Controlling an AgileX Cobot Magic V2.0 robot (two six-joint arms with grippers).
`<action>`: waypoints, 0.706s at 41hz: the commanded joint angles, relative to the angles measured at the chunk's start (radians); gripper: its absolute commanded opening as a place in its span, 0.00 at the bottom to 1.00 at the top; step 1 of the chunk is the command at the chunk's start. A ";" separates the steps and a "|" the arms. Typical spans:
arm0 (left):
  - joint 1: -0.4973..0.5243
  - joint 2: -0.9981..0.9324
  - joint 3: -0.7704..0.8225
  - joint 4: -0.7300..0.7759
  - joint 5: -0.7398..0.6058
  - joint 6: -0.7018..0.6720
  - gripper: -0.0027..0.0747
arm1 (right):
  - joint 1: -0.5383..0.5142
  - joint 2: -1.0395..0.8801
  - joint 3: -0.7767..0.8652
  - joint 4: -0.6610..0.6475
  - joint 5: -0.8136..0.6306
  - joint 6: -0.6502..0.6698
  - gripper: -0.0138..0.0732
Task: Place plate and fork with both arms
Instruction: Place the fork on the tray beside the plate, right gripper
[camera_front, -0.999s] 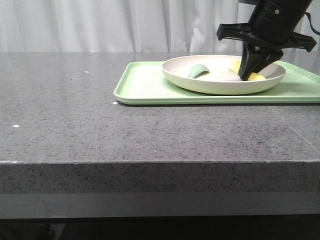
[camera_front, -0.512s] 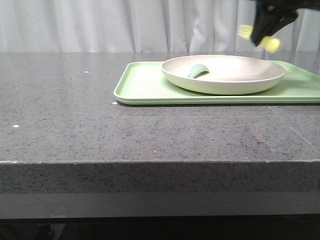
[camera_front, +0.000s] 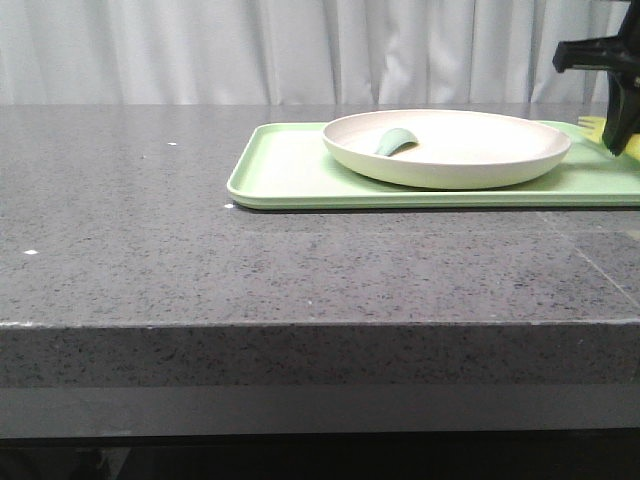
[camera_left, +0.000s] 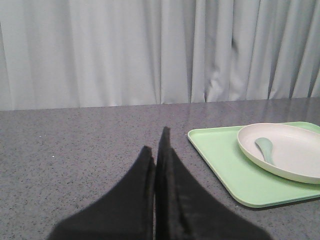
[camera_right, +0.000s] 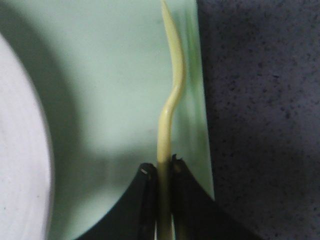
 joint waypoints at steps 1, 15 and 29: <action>0.001 0.009 -0.028 0.000 -0.085 -0.011 0.01 | -0.002 -0.053 -0.026 -0.006 -0.035 -0.007 0.11; 0.001 0.009 -0.028 0.000 -0.085 -0.011 0.01 | -0.001 -0.039 -0.026 -0.053 -0.033 -0.018 0.19; 0.001 0.009 -0.028 0.000 -0.085 -0.011 0.01 | -0.001 -0.065 -0.029 -0.043 -0.028 -0.018 0.54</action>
